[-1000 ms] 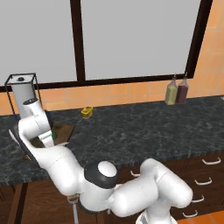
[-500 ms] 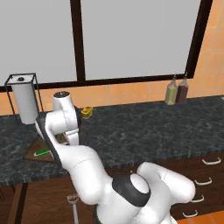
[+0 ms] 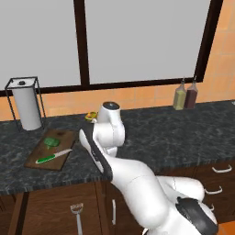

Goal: Place the appropriate cutting tool for cutting the broccoli skin on the cutting board.

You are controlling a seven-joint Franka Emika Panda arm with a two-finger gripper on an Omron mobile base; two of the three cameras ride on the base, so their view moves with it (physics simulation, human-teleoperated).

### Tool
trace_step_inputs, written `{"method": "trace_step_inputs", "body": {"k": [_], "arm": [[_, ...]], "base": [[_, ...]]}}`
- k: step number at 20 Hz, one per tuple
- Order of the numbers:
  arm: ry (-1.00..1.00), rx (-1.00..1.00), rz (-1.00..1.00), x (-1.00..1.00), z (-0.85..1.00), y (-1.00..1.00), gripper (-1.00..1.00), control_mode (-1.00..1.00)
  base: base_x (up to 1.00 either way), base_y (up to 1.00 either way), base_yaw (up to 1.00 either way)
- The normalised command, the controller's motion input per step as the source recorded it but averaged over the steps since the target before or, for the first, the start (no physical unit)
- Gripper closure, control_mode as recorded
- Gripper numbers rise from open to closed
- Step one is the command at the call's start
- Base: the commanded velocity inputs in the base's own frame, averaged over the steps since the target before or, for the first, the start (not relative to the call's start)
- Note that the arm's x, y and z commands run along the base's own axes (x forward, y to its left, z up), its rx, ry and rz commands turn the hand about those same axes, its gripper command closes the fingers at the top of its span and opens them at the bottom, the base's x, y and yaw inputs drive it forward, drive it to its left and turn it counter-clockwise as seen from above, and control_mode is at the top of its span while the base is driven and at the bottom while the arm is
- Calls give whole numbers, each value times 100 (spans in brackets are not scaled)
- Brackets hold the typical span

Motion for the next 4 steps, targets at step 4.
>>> {"method": "trace_step_inputs", "body": {"k": [4], "arm": [[-21,7,0,-79,0,-100,-100,-100]], "base": [[0,0,0]]}}
